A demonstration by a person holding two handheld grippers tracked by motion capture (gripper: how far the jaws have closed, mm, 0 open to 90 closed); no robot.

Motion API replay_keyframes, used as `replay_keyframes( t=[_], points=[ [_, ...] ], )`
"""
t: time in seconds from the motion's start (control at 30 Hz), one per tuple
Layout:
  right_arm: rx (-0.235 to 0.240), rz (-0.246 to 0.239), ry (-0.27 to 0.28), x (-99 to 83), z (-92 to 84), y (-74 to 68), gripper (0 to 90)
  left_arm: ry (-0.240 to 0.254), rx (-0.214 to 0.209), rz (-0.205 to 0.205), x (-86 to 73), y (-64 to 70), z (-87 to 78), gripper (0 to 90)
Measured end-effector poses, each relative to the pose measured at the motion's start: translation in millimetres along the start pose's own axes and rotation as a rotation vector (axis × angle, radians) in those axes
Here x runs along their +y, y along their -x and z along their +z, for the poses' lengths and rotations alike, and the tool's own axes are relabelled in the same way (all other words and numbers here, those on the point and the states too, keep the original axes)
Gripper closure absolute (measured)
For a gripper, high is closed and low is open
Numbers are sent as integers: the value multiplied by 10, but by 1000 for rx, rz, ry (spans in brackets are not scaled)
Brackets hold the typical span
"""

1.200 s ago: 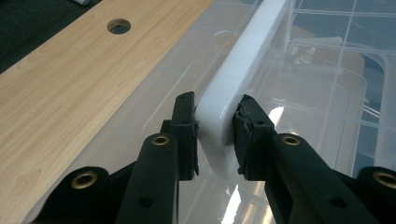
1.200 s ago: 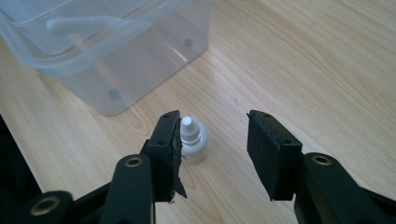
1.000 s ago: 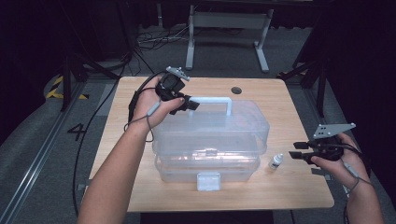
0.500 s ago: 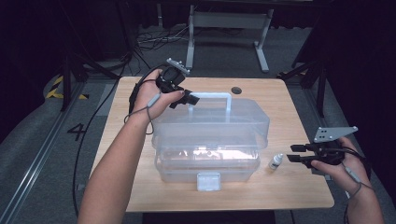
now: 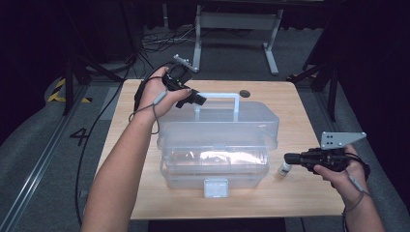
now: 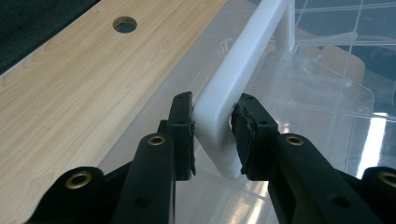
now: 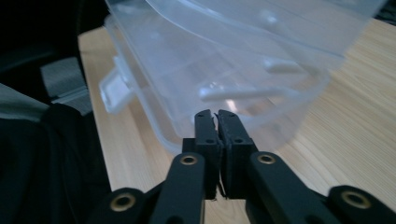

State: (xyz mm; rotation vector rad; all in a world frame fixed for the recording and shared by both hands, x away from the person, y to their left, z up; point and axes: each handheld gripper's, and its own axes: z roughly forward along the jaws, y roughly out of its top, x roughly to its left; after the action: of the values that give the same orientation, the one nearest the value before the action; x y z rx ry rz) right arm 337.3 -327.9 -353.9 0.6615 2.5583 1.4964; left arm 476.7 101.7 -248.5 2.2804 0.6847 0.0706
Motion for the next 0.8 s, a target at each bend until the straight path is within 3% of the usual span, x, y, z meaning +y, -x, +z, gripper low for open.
replay_keyframes(
  t=[0.17,0.2,0.3,0.43,0.53,0.8],
  points=[
    [26,14,47,0,115,-2,900,0,-2,-3,3,-3,0,702],
    [40,20,84,10,167,-15,900,-1,-2,-4,5,-6,0,702],
    [55,37,129,17,201,-17,900,-1,-4,-5,11,-16,2,701],
    [43,61,209,18,235,-7,900,-2,-5,-7,8,-13,2,702],
    [33,68,230,14,252,12,900,3,-8,-10,0,-9,1,702],
    [22,63,227,24,295,33,900,13,-8,-12,-19,-7,-1,700]
  ],
)
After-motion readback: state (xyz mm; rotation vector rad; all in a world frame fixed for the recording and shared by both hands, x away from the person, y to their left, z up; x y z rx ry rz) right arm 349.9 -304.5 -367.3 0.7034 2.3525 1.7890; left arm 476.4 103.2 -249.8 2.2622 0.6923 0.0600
